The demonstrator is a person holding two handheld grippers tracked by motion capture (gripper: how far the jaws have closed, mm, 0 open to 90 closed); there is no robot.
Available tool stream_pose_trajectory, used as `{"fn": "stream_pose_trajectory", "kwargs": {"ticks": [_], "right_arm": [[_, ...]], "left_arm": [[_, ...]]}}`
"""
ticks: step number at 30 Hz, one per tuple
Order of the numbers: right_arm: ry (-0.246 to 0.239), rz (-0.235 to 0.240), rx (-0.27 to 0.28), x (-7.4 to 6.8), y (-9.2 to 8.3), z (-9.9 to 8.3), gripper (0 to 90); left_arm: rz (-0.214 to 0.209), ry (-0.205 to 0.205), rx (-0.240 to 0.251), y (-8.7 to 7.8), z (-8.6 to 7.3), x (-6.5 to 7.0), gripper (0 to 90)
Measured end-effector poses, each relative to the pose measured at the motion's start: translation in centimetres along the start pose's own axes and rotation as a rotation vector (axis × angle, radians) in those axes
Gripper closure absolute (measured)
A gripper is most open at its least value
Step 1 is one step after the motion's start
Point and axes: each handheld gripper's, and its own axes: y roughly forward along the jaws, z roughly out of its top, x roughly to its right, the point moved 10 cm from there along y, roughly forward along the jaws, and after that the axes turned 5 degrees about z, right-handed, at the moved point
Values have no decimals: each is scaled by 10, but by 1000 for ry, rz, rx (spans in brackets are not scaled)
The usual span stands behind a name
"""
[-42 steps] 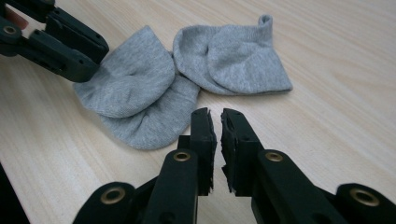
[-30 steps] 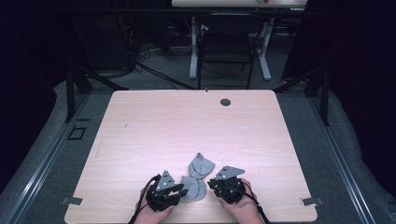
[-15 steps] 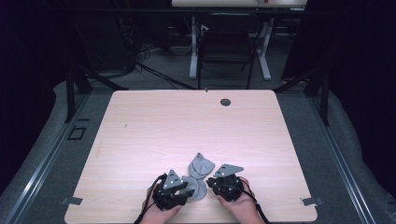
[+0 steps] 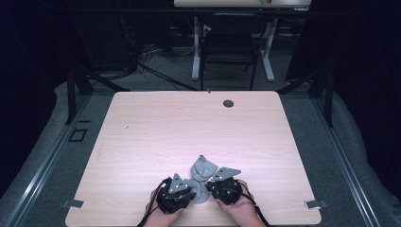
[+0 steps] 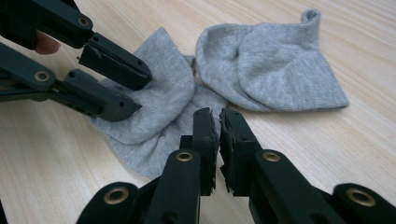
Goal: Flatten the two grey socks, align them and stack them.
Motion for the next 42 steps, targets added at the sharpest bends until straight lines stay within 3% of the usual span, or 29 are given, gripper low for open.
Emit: {"fn": "stream_pose_trajectory", "kwargs": {"ticks": [9, 22, 30, 33, 38, 42], "right_arm": [[-52, 23, -31, -8, 11, -6, 838], [-28, 4, -29, -7, 10, -7, 857], [-9, 0, -37, -8, 7, -10, 857], [-12, 2, -40, -7, 6, -10, 857], [-9, 3, -41, -7, 6, -11, 856], [-15, 1, -42, -7, 6, -11, 856]], "left_arm": [[12, 15, 17, -1, 2, 0, 884], [17, 0, 41, -19, 4, -11, 895], [42, -32, 22, -35, -3, -28, 891], [51, -73, 19, -41, -7, -38, 880], [81, -124, 55, -52, -4, -54, 822], [89, -142, 92, -58, 1, -59, 803]]}}
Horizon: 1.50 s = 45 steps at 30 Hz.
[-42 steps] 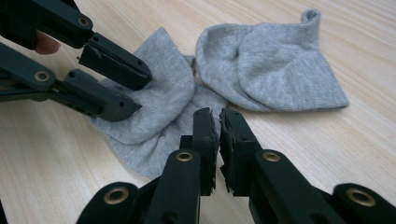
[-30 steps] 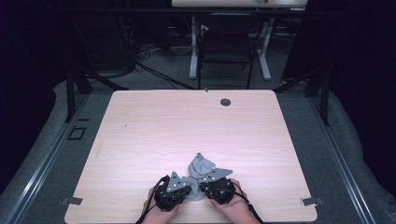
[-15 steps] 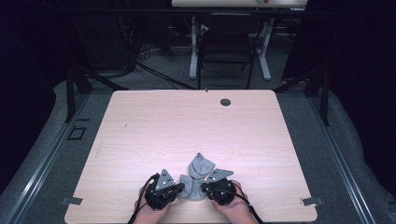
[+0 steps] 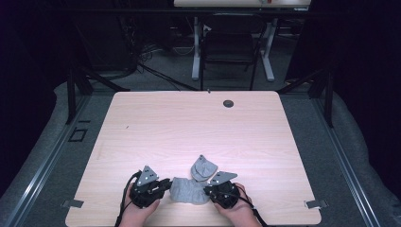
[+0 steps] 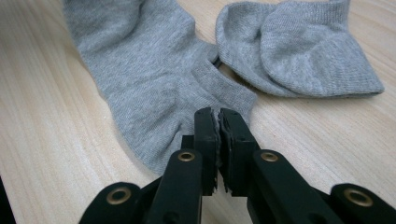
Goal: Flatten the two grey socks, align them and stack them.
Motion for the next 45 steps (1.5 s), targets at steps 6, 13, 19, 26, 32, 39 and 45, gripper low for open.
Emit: {"fn": "stream_pose_trajectory", "kwargs": {"ticks": [6, 13, 19, 26, 32, 39, 45], "right_arm": [[6, 3, 4, 0, 0, 0, 853], [3, 2, 3, 0, 0, 0, 851], [-3, 0, 0, 0, 0, 0, 851], [6, 0, -6, 1, -1, -1, 852], [24, -4, -13, 1, -4, -4, 854], [25, -6, -29, 0, -10, -9, 860], [33, -3, -49, -1, -14, -14, 863]], "left_arm": [[-12, 32, 9, 4, 2, 4, 737], [-27, 55, -6, 14, -1, 11, 706], [-12, 57, -68, 23, -13, 8, 680], [-16, 29, -129, 27, -30, 4, 664], [-25, 45, -134, 26, -32, 6, 655], [-36, 54, -134, 20, -38, 15, 643], [-52, 70, -138, 16, -42, 21, 643]]}}
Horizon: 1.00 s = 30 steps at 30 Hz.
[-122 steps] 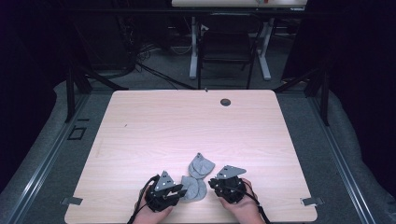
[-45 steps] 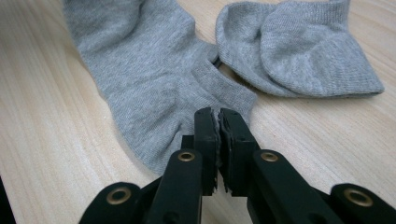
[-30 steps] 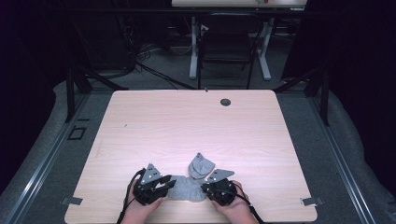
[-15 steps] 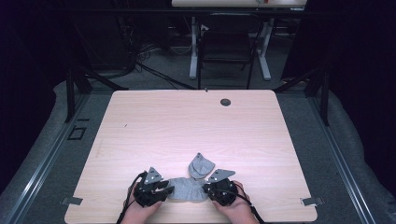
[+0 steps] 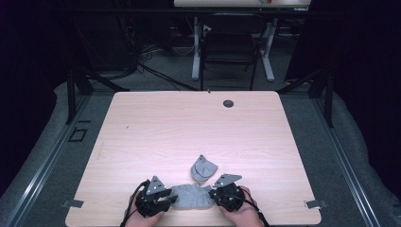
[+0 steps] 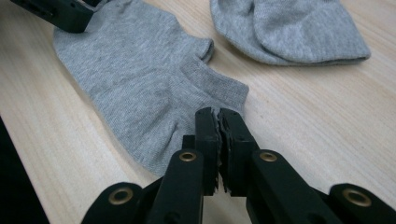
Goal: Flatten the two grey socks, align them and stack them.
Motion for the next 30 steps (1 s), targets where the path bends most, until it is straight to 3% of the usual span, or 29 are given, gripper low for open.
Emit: {"fn": "stream_pose_trajectory", "kwargs": {"ticks": [6, 12, 16, 23, 30], "right_arm": [[4, 8, 4, 0, -2, 1, 830], [10, 1, 85, 2, -12, 15, 794], [15, -10, 101, 9, -13, 21, 759], [21, -36, 86, 21, -10, 37, 687], [7, -65, 78, 32, 0, 61, 702]], "left_arm": [[-10, -9, 24, -3, 6, 1, 630], [-3, -25, 55, -8, 13, -5, 615], [7, -34, 65, -9, 14, -10, 610], [16, -42, 75, -9, 16, -14, 608], [32, -42, 76, -9, 16, -21, 599]]}}
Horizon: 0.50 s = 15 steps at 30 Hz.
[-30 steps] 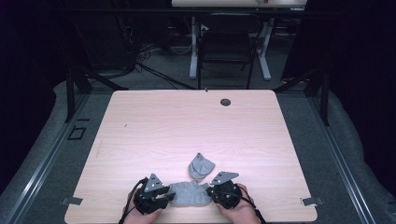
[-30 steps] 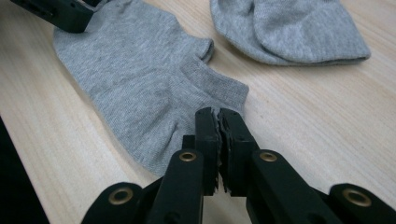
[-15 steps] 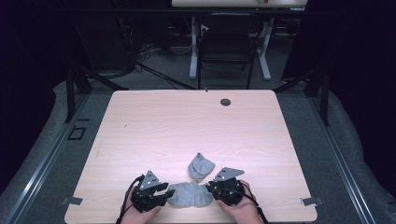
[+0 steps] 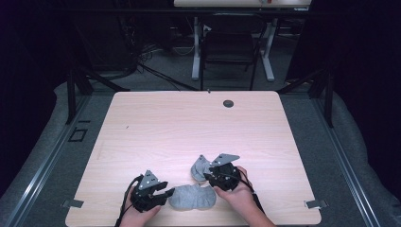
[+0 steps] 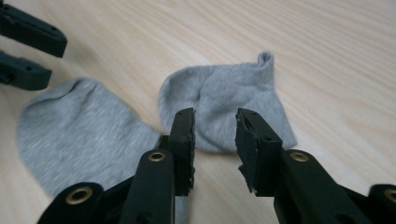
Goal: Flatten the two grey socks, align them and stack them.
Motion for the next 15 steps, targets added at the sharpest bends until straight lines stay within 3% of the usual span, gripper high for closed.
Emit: {"fn": "stream_pose_trajectory", "kwargs": {"ticks": [3, 7, 15], "right_arm": [[-6, -15, -4, 3, 7, 5, 744], [-5, -22, -25, 6, 18, 8, 730], [-15, -35, -47, -1, 36, 11, 704]], "left_arm": [[4, -11, 3, 0, 0, -2, 598], [3, -16, 7, 0, 1, -3, 595], [5, -8, 4, 2, 0, -2, 593]]}}
